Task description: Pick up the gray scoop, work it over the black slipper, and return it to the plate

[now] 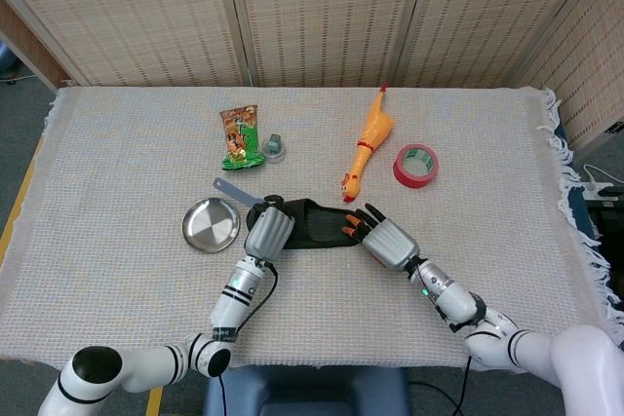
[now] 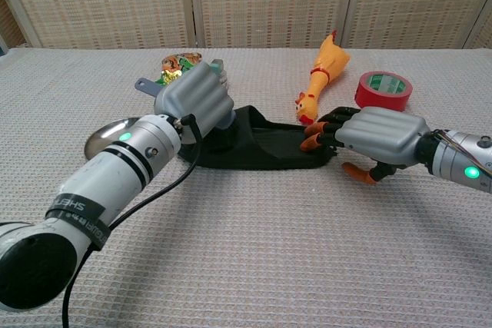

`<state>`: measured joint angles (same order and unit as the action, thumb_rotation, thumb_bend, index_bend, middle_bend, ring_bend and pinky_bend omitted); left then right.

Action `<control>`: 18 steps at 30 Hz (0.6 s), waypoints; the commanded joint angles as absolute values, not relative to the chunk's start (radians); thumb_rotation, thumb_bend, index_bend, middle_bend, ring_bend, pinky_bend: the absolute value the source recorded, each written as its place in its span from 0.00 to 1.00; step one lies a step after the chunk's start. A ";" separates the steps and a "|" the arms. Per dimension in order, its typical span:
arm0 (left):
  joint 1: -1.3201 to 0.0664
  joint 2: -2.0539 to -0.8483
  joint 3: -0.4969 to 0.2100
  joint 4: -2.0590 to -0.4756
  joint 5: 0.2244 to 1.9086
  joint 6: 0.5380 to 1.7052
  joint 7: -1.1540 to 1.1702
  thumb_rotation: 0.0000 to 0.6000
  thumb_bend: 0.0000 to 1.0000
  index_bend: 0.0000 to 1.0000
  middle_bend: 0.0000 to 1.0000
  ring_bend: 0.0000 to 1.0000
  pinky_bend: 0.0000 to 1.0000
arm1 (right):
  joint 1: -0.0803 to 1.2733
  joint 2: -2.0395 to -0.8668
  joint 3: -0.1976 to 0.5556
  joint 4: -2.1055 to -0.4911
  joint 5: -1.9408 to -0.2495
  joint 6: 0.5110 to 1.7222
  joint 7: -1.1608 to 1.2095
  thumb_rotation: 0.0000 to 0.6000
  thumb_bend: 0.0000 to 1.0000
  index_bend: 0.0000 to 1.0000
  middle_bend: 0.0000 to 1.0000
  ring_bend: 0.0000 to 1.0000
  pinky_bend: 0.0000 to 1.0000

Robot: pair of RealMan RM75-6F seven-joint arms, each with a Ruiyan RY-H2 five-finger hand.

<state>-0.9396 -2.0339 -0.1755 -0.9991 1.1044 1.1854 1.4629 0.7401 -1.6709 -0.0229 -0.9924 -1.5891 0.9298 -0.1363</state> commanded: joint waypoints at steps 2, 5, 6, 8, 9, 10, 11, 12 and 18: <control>-0.903 -1.990 -0.162 -1.074 1.109 1.215 1.458 1.00 0.57 0.86 0.96 0.76 1.00 | 0.729 -1.636 -0.022 -1.034 -1.603 0.972 -0.118 1.00 0.55 0.10 0.07 0.00 0.01; -0.867 -1.940 -0.137 -1.177 1.105 1.246 1.489 1.00 0.57 0.86 0.96 0.76 1.00 | 0.716 -1.585 -0.012 -1.092 -1.611 1.027 -0.088 1.00 0.55 0.03 0.07 0.00 0.01; -0.855 -1.925 -0.131 -1.210 1.099 1.256 1.504 1.00 0.57 0.86 0.96 0.76 1.00 | 0.711 -1.565 -0.006 -1.114 -1.610 1.044 -0.078 1.00 0.55 0.02 0.07 0.00 0.01; -0.830 -1.896 -0.122 -1.276 1.071 1.276 1.542 1.00 0.57 0.86 0.96 0.76 1.00 | 0.701 -1.513 0.010 -1.172 -1.605 1.078 -0.060 1.00 0.55 0.00 0.06 0.00 0.01; -0.821 -1.885 -0.120 -1.299 1.057 1.282 1.558 1.00 0.57 0.86 0.96 0.76 1.00 | 0.696 -1.490 0.018 -1.200 -1.600 1.090 -0.056 1.00 0.54 0.00 0.05 0.00 0.00; -0.814 -1.875 -0.120 -1.318 1.042 1.285 1.572 1.00 0.57 0.86 0.96 0.76 1.00 | 0.691 -1.466 0.025 -1.229 -1.596 1.103 -0.053 1.00 0.54 0.00 0.05 0.00 0.00; -0.806 -1.863 -0.120 -1.337 1.022 1.291 1.587 1.00 0.57 0.86 0.96 0.76 1.00 | 0.684 -1.435 0.035 -1.265 -1.593 1.122 -0.055 1.00 0.52 0.00 0.04 0.00 0.00; -0.802 -1.856 -0.121 -1.345 1.010 1.295 1.598 1.00 0.57 0.86 0.96 0.76 1.00 | 0.678 -1.414 0.040 -1.289 -1.592 1.137 -0.061 1.00 0.50 0.00 0.03 0.00 0.00; -0.793 -1.842 -0.130 -1.315 0.939 1.291 1.629 1.00 0.57 0.86 0.96 0.76 1.00 | 0.630 -1.308 0.039 -1.424 -1.589 1.192 -0.114 1.00 0.47 0.00 0.01 0.00 0.00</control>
<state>-0.7977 -1.8459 -0.1281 -1.3284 0.9550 1.2921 1.6207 0.6524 -1.3391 0.0356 -1.3889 -1.5926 1.1672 -0.0916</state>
